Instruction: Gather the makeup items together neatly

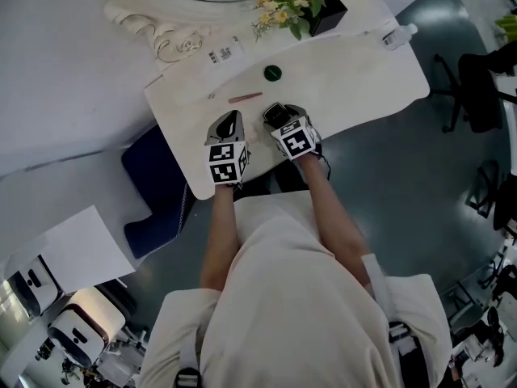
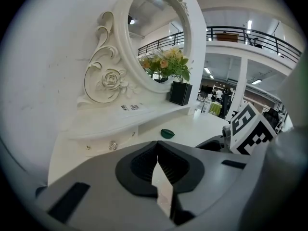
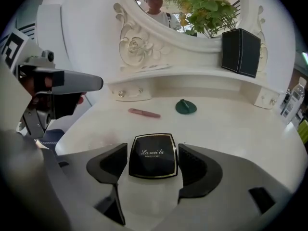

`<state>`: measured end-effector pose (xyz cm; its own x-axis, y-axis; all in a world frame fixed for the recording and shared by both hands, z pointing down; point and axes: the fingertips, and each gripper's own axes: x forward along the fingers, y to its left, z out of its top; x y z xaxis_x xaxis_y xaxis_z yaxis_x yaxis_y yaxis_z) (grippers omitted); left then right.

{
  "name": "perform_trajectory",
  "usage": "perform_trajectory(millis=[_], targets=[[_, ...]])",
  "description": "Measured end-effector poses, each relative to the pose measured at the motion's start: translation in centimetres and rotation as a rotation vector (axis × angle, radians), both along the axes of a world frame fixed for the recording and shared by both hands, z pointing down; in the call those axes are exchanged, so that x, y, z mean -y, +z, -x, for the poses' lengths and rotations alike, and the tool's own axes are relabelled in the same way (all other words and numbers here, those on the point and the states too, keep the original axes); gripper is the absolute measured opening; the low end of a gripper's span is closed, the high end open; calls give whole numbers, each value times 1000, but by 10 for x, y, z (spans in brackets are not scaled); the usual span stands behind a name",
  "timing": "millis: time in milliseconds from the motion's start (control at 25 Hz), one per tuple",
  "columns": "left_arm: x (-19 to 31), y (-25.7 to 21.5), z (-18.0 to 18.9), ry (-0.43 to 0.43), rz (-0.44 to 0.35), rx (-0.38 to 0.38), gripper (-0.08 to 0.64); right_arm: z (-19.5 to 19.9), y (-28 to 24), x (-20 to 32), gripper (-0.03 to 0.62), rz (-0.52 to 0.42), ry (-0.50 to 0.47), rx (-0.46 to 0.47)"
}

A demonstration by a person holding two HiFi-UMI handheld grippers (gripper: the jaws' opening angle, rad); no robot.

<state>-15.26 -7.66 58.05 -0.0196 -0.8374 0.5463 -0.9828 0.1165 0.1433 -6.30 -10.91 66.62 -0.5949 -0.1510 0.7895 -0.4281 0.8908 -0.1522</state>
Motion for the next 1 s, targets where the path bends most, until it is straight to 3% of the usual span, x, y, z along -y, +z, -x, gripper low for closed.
perform_trajectory(millis=[240,400,640,1000], targets=[[5,3,-3,-10,7,14,15,4,6,1,311,-63,-63,-26],[10,2,-7,-2,6,20,15,1,5,5,310,-62,-49,-33],[23,0,-20,33,0,16,15,-27,-2,36,310,-72,112,-23],[40,2,-51,166,16,5,15,-78,-1,55,310,-47,414,-15]])
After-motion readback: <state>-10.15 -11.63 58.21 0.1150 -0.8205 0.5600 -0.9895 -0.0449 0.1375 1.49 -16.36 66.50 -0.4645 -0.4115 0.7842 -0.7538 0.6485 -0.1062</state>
